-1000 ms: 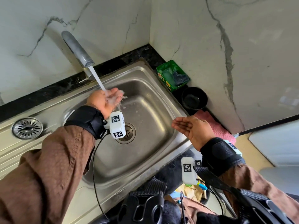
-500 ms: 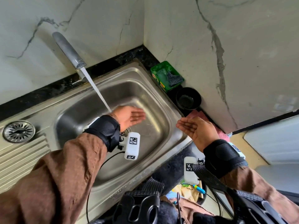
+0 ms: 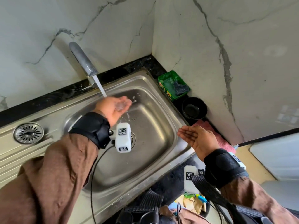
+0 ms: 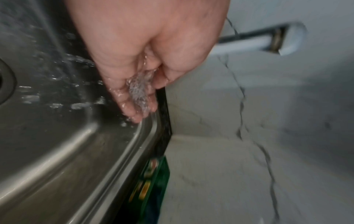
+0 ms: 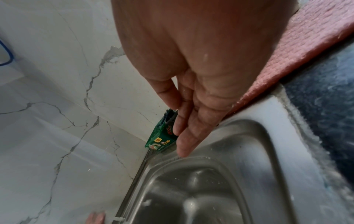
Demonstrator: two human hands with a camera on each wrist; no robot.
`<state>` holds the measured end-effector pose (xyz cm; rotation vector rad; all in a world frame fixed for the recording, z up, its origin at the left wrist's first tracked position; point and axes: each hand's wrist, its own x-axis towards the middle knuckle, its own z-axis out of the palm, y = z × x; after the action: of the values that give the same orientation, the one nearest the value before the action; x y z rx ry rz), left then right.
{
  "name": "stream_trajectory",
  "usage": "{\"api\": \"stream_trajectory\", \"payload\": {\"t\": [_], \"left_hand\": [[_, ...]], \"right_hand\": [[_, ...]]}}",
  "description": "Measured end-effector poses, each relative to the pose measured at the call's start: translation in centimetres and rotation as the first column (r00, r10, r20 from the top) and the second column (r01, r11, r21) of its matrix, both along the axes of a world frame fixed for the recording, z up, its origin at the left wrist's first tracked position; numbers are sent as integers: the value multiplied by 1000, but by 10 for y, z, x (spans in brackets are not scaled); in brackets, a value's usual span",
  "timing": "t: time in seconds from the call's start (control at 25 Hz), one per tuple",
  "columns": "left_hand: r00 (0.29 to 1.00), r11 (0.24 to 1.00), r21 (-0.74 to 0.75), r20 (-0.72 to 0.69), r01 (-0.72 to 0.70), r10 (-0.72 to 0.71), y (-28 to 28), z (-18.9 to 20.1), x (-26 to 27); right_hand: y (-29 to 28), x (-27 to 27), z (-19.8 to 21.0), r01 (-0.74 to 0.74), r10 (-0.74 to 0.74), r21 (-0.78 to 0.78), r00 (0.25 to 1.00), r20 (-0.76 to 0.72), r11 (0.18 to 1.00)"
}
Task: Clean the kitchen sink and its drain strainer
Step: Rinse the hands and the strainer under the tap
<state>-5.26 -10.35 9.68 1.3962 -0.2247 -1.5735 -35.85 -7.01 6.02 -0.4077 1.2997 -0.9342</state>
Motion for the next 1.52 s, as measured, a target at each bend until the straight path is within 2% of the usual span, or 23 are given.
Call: {"api": "stream_trajectory", "payload": {"t": [0.04,0.12,0.16,0.24,0.36,0.48,0.56,0.64,0.72,0.76,0.84,0.88,0.92,0.96,1.04,1.12,1.2,1.36,1.44,1.52], "left_hand": [[991,991,-8,-11,133,-133,4,2,-18],[907,912,2,-112,409,-407,12,-3,-49],[879,884,34,-128,467,-460,15,-8,-59],[927,923,102,-90,371,-363,19,-20,-62],[995,994,105,-94,44,-34,21,-34,-31],[933,946,66,-156,-317,323,13,-33,21],[878,899,25,-202,-438,434,6,-23,43],[872,894,-10,-222,-449,435,2,-12,44],[915,924,-50,-170,-380,367,3,-2,35],[947,950,-83,-145,-302,288,6,5,28],[998,990,-133,-49,-48,42,15,16,14],[997,990,-119,25,70,-68,20,19,9],[989,988,-86,93,126,-118,24,20,7],[981,992,-49,159,118,-109,30,20,7],[965,1000,-25,261,-1,7,46,17,19],[938,994,-11,329,-111,109,63,17,40],[923,987,4,353,-163,151,79,16,59],[917,972,-2,331,-233,221,97,5,75],[919,965,-7,301,-263,253,100,-4,78],[923,964,-10,286,-267,259,98,-12,81]], "right_hand": [[-1,-1,0,7,-7,1,1000,-7,1000],[-2,-5,-1,17,-17,1,1000,-22,1000],[-3,-7,-1,23,-23,1,999,-25,1000],[-4,-11,-3,23,-23,2,999,-36,1000],[-5,-14,-7,11,-11,5,999,-44,1000],[-10,-9,-13,-13,13,17,999,-30,1000],[-14,-1,-15,-26,26,29,1000,-8,999],[-18,12,-14,-47,47,46,999,0,998],[-22,31,-10,-81,79,82,996,32,993],[-25,45,-7,-106,99,100,992,76,989],[-35,85,-2,-183,156,120,967,201,976],[-40,110,0,-222,184,123,947,263,967],[-45,137,1,-254,204,122,926,318,960],[-50,164,2,-277,216,124,905,366,953],[-56,214,3,-317,228,136,867,443,939],[-64,249,2,-301,179,161,836,518,940],[-69,270,-1,-280,122,193,808,577,940],[-68,279,5,-394,224,190,788,574,899],[-74,260,14,-294,120,178,767,631,939],[-85,225,11,-31,-80,156,748,659,987]]}}
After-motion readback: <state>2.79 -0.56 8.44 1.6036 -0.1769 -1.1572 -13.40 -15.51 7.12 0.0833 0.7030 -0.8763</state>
